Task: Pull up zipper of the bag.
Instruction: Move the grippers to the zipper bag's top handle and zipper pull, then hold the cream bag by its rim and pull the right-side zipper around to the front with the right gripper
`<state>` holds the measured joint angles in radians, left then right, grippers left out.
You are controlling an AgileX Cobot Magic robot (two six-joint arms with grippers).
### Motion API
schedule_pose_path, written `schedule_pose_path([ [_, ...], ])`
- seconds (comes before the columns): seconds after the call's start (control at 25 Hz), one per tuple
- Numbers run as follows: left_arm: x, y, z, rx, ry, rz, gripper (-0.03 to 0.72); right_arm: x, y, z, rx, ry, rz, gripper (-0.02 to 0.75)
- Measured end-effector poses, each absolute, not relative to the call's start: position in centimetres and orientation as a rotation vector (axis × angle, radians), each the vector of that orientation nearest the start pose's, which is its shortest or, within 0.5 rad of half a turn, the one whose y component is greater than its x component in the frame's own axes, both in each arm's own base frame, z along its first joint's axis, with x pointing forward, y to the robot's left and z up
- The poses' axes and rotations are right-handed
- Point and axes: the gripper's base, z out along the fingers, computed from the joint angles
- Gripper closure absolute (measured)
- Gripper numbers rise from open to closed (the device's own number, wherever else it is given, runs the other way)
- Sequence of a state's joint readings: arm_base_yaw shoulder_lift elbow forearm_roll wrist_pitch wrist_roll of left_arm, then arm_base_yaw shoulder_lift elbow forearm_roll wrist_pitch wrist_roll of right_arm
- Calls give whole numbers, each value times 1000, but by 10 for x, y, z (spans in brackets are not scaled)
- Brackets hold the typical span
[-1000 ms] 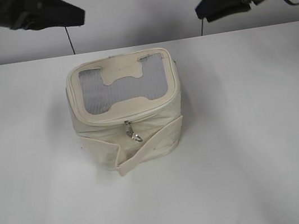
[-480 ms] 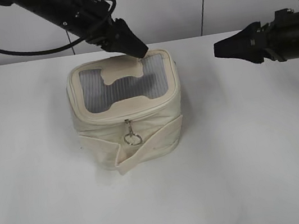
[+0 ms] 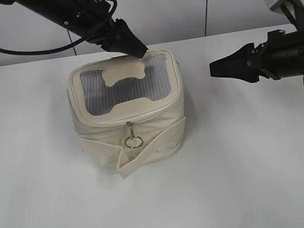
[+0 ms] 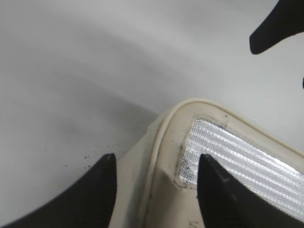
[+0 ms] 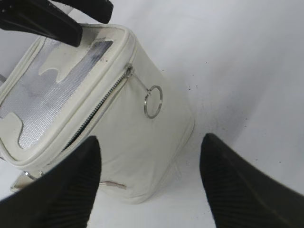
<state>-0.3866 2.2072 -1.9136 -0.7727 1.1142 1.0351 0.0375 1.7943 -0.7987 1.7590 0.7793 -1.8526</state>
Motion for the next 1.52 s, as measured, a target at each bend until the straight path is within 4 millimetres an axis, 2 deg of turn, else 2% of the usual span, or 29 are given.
schedule_pose_path([
  [0.28,425,-231,239,1402,2118,-799,269,319,75,161,-459,2152,872,222],
  [0.72,423,-231,223,1461,2167,-835,321,320,75,161,-475,2132,855,220],
  [0.8,423,-230,223,1468,2171,-823,379,320,75,162,-484,2124,848,220],
  [0.92,424,-229,222,1484,2177,-797,591,321,76,161,-522,2100,825,221],
  [1.0,424,-228,221,1488,2180,-791,644,321,81,157,-586,2081,804,227],
  [1.2,424,-229,221,1488,2180,-791,644,321,106,137,-819,2052,736,246],
  [1.32,423,-229,221,1489,2179,-791,644,329,116,126,-867,2081,683,265],
  [1.52,423,-229,221,1490,2179,-792,644,345,121,120,-879,2071,664,288],
])
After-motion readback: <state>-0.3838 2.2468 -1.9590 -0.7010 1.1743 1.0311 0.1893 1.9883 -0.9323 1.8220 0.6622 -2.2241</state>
